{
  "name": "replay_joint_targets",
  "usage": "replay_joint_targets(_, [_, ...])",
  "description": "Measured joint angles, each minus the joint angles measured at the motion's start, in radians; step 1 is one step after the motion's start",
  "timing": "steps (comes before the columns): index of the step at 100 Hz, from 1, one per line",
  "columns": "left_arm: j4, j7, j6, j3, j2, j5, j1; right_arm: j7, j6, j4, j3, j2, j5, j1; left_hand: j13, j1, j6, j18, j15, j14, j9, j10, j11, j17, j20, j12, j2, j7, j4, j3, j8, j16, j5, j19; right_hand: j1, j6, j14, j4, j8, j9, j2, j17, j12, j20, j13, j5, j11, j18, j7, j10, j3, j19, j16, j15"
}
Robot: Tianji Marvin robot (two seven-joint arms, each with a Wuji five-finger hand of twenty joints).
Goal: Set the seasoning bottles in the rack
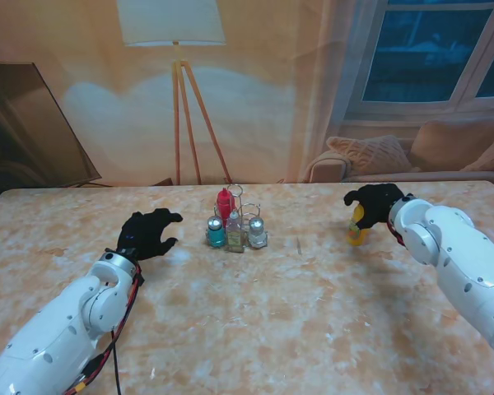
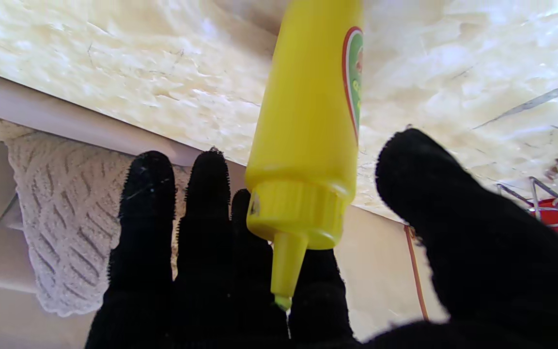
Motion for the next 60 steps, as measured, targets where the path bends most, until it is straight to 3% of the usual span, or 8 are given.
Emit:
replay_joint_targets(9, [0.000,0.000,-0.001,0.000,0.000,0.000,0.000,0.000,0.005,0.007,-0.009,0.000,0.000,0.005,0.010,0.000,0.000,0.000,0.004,0.000,0.000,0.000,0.001,0.002,0.000,0.000,0.000,0.000,0.000,0.000,0.000,0.000,0.000,0.000,0.030,-0.055,-0.036,0.000,0.056,0.019,0.000,0.031,0.028,0.042,0.034,0.050,0.021,-0.028,0.072,-0.018,0.001,0.002,0.026,0.030])
replay_joint_targets(18, [0.001,0.001,-0.001,0.000,0.000,0.000,0.000,0.003,0.015,0.009,-0.013,-0.001,0.010,0.007,0.010,0.000,0.000,-0.001,0.004,-0.001,0.000,0.000,0.001,0.002,-0.001,0.000,0.000,0.000,0.000,0.000,0.000,0.000,0.000,0.000,0.075,-0.064,-0.070,0.000,0.096,0.042,0.000,0.077,0.073,0.073,0.063,0.084,0.064,-0.053,0.127,-0.028,0.001,0.005,0.055,0.046])
replay_joint_targets(31, [0.003,0.004,-0.001,0.001,0.000,0.001,-0.001,0.023,0.038,0.009,-0.022,-0.002,0.035,0.010,0.010,0.000,0.000,-0.011,0.004,-0.001,0.000,0.000,0.001,0.011,-0.001,0.000,0.000,0.010,0.000,0.005,0.000,0.000,0.001,0.009,0.121,-0.076,-0.087,0.000,0.138,0.042,0.000,0.130,0.102,0.085,0.074,0.096,0.119,-0.088,0.189,-0.037,0.000,0.012,0.091,0.076])
replay_joint_targets(47, [0.004,0.004,-0.001,0.001,0.000,0.001,-0.002,0.030,0.042,0.018,-0.033,-0.005,0.061,0.018,0.010,0.000,0.000,-0.013,0.004,-0.001,0.000,0.000,0.002,0.013,-0.002,0.000,0.000,0.024,0.000,0.013,0.000,0.000,0.012,0.009,0.124,-0.102,-0.095,-0.013,0.170,0.082,-0.011,0.167,0.152,0.105,0.113,0.096,0.191,-0.110,0.231,-0.090,-0.011,0.020,0.155,0.120])
replay_joint_targets(60, [0.005,0.004,-0.001,0.002,0.000,0.001,-0.002,0.017,0.042,0.035,-0.050,-0.006,0.073,0.032,0.010,0.000,0.000,-0.013,0.004,-0.001,0.000,0.000,0.002,0.013,-0.007,0.000,0.000,0.024,0.000,0.013,0.000,0.000,0.013,0.009,0.147,-0.157,-0.104,-0.112,0.147,0.116,-0.028,0.192,0.181,0.130,0.146,0.105,0.209,-0.122,0.294,-0.118,-0.042,0.030,0.258,0.143])
